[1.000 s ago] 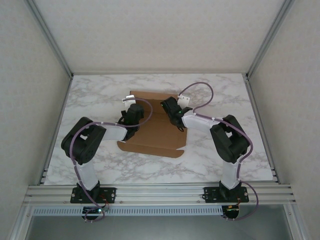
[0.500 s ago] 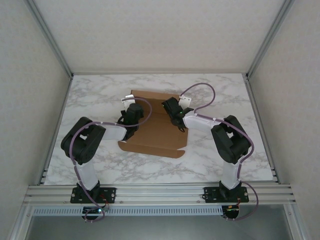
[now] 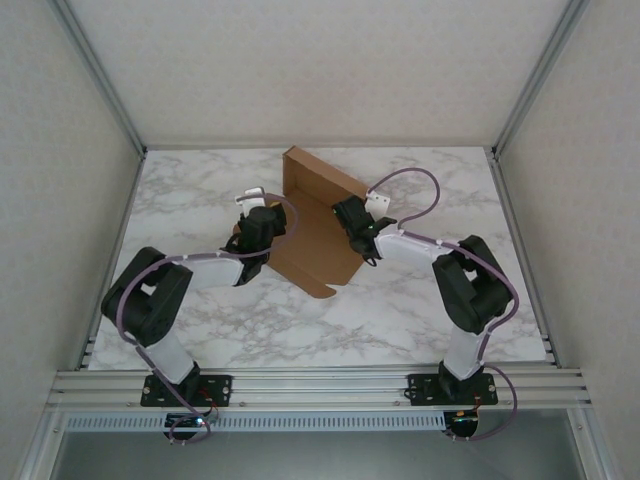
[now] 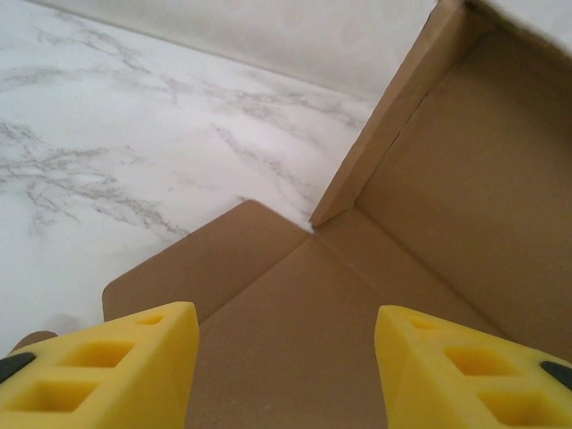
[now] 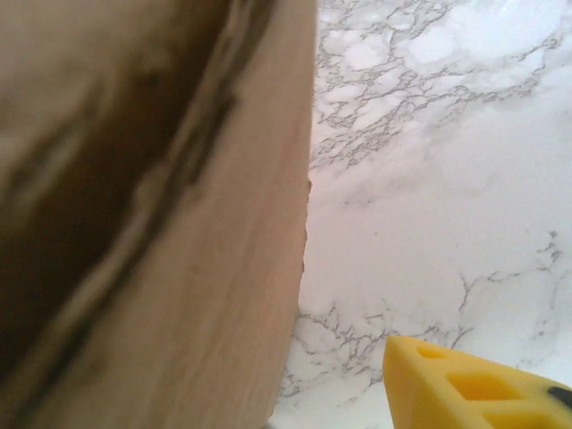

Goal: Fold the paper box

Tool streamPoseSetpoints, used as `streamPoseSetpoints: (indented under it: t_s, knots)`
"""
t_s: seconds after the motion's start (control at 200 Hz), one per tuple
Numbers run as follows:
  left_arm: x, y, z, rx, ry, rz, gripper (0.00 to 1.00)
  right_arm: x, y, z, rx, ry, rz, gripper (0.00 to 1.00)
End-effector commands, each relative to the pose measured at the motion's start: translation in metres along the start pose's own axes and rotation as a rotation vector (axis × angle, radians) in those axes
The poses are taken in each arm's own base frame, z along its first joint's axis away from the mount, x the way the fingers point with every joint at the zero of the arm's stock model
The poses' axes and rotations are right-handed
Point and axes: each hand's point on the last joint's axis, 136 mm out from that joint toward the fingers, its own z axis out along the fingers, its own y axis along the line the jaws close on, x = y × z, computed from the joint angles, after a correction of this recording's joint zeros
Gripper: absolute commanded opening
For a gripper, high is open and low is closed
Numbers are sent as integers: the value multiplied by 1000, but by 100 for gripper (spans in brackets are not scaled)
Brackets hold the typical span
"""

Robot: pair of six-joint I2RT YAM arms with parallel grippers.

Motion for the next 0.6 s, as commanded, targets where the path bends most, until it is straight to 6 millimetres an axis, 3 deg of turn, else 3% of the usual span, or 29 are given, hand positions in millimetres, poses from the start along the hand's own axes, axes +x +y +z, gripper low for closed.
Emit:
streamPoseSetpoints:
  t_s: [0.0, 0.12, 0.335, 0.481, 0.596]
  knots:
    - [-15, -1, -14, 19, 2, -58, 55, -14, -2, -15, -43, -26, -13, 68]
    - [-38, -3, -30, 21, -6, -93, 55, -25, -4, -29, -73, -64, -64, 79]
    - [-91, -16, -70, 66, 8, -46, 55, -53, -15, -73, -108, -159, -198, 77]
    - [-109, -22, -92, 87, 84, 40, 52, -69, 10, -108, -322, -210, -320, 68]
    - [-108, -28, -100, 98, 195, 137, 52, -78, 40, -119, -428, -160, -421, 56]
